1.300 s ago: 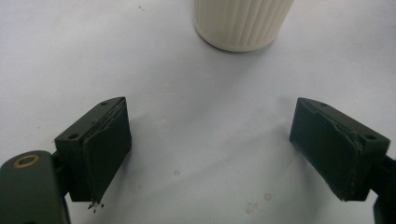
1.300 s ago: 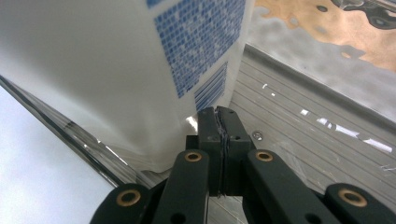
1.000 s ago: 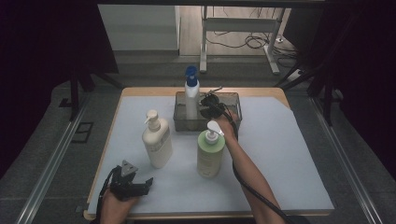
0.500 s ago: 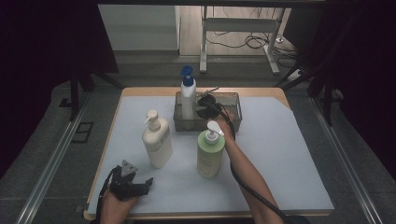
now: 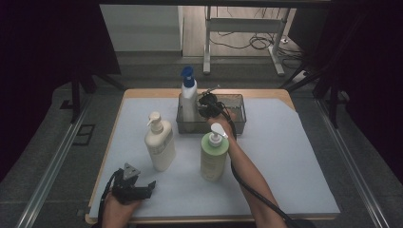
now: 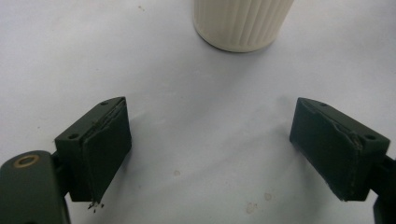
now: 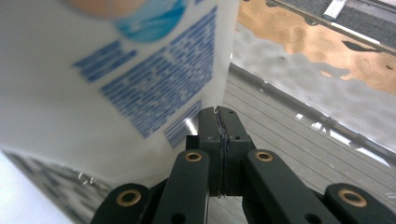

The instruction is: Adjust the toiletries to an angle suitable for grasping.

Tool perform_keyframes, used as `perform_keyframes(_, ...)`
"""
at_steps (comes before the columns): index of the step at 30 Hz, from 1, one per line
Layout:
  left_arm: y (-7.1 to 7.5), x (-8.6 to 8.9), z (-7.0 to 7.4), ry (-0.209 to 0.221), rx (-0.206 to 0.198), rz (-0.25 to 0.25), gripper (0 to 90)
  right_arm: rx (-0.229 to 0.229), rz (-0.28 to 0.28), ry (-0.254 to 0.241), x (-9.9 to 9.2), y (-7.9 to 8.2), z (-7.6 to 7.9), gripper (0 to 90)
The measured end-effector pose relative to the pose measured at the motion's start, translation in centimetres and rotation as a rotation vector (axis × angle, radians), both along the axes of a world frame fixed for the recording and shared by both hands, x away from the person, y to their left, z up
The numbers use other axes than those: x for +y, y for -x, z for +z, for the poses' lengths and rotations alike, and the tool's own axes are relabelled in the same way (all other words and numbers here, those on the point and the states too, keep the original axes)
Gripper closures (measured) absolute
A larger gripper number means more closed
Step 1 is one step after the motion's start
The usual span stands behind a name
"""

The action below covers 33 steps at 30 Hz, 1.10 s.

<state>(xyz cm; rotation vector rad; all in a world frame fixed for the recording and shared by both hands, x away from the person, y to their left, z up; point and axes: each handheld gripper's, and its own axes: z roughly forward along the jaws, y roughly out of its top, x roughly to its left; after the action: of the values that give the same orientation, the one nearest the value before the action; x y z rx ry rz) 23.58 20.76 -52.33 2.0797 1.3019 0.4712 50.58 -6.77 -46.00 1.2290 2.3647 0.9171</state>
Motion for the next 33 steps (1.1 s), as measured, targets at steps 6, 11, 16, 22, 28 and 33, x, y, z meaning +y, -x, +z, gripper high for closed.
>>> perform_keyframes(6,0.0,0.0,0.0,0.000,-0.001,0.000,12.4,0.021,0.009,-0.025,0.2,-0.5,-0.2,90.0)
perform_keyframes(11,0.0,0.0,0.0,0.000,0.000,0.000,12.4,0.029,0.020,-0.030,0.7,-0.4,-0.4,90.0)
perform_keyframes(16,0.0,0.0,0.0,0.000,-0.001,0.000,12.4,0.040,0.052,-0.041,1.2,-0.2,-0.4,90.0)
perform_keyframes(22,0.0,0.0,0.0,0.000,-0.001,0.000,12.3,0.050,0.087,-0.040,1.1,-0.1,-0.4,90.0)
perform_keyframes(28,0.0,0.0,0.0,0.000,-0.001,0.000,12.3,0.060,0.106,-0.049,1.0,0.1,-0.3,90.0)
perform_keyframes(33,0.0,0.0,0.0,-0.001,-0.001,0.000,12.3,0.072,0.136,-0.049,0.9,0.2,-0.4,90.0)
